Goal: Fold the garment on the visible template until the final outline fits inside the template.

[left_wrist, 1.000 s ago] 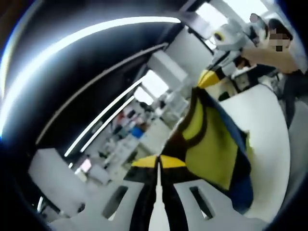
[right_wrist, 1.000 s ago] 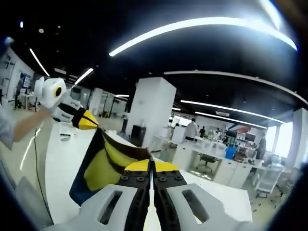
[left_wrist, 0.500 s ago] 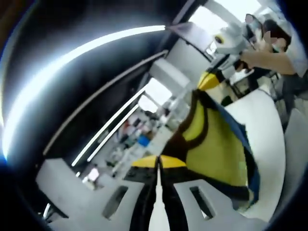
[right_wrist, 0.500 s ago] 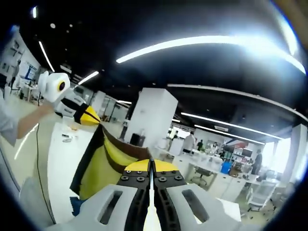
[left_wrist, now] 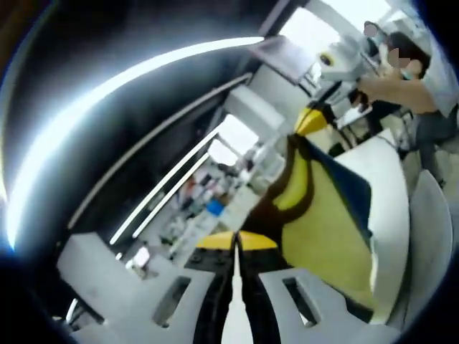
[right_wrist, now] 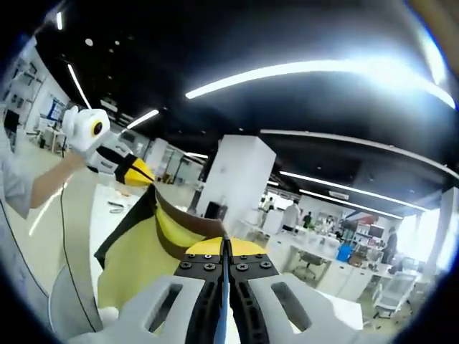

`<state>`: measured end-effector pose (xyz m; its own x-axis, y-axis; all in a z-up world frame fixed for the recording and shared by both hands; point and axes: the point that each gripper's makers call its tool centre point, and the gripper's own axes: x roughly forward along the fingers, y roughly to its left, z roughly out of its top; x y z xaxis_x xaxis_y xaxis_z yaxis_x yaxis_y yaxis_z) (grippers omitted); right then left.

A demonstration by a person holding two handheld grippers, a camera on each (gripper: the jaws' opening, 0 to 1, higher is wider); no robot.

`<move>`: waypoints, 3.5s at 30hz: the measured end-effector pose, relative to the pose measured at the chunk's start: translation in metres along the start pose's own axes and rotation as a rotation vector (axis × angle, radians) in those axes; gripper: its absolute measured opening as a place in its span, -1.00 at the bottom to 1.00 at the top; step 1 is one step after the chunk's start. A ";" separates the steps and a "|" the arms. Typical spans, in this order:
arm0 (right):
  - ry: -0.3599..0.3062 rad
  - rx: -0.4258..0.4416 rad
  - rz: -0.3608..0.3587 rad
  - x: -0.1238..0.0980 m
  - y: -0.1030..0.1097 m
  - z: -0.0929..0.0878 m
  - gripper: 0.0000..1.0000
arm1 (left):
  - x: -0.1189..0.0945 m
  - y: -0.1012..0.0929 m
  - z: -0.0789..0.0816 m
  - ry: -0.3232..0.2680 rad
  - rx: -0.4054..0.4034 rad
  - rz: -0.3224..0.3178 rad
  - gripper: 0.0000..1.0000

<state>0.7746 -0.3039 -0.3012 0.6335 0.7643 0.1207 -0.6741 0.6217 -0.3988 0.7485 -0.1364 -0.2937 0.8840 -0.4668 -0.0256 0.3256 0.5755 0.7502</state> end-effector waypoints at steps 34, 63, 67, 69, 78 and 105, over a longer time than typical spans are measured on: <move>0.123 0.103 0.031 0.010 0.015 -0.087 -0.98 | 0.010 -0.051 -0.052 0.090 -0.115 -0.070 -1.00; 0.253 0.196 0.034 0.098 -0.023 -0.185 -0.98 | 0.106 -0.046 -0.161 0.220 -0.177 -0.125 -1.00; 0.283 0.208 0.024 0.108 -0.027 -0.203 -0.98 | 0.122 -0.048 -0.176 0.232 -0.176 -0.133 -1.00; 0.295 0.219 0.019 0.113 -0.031 -0.212 -0.98 | 0.130 -0.048 -0.183 0.230 -0.187 -0.133 -1.00; 0.351 0.231 0.004 0.139 -0.039 -0.252 -0.98 | 0.166 -0.054 -0.228 0.279 -0.222 -0.150 -1.00; 0.505 0.254 -0.015 0.184 -0.059 -0.360 -0.98 | 0.234 -0.090 -0.301 0.355 -0.247 -0.196 -1.00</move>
<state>1.0679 -0.2618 -0.5831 0.7047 0.6172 -0.3498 -0.6944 0.7011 -0.1619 1.0268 -0.0949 -0.5659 0.8436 -0.3495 -0.4076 0.5302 0.6620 0.5297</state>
